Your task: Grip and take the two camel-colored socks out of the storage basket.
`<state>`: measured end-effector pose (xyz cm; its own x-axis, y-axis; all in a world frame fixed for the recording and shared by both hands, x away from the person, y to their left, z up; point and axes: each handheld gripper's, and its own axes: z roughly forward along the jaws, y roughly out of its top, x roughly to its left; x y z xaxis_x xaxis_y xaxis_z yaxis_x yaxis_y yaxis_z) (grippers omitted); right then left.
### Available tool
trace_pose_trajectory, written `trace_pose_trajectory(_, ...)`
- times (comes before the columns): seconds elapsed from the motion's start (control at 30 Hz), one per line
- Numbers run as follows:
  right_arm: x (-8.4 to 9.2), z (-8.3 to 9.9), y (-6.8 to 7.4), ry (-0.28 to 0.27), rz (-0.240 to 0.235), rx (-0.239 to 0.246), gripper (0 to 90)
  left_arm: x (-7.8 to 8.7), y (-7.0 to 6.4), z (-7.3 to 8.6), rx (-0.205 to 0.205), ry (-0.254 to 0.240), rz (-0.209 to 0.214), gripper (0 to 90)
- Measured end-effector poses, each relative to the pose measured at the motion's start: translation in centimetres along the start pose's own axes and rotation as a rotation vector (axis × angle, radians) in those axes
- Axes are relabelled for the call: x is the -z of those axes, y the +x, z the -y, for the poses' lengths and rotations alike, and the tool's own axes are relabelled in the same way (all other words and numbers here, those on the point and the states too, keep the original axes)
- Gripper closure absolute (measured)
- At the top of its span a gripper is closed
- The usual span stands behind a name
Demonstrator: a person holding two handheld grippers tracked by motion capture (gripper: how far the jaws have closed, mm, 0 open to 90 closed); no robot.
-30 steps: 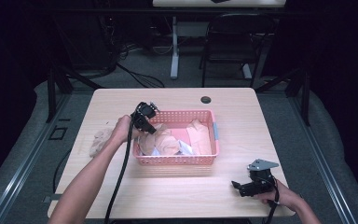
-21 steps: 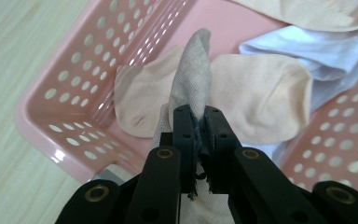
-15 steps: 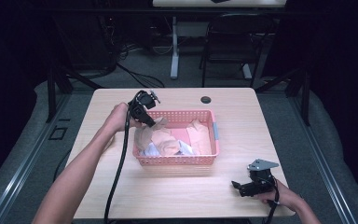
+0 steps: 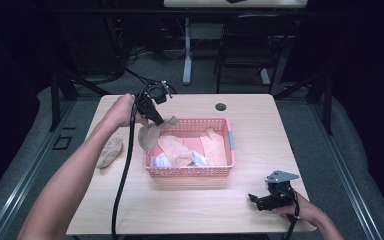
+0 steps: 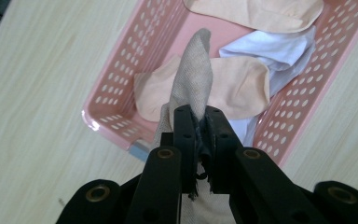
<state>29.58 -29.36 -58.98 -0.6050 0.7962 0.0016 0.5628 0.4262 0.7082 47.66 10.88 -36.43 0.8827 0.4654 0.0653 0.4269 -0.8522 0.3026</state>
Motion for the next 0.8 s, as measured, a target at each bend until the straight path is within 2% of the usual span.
trace_pose_trajectory(0.27,0.0,0.0,0.0,0.0,0.0,0.0,0.0,2.9,0.0,-0.1,-0.009,0.019,-0.033,84.7)
trace_pose_trajectory(0.8,0.0,0.0,0.0,0.0,0.0,0.0,0.0,7.0,0.8,2.8,0.022,0.059,-0.083,84.7)
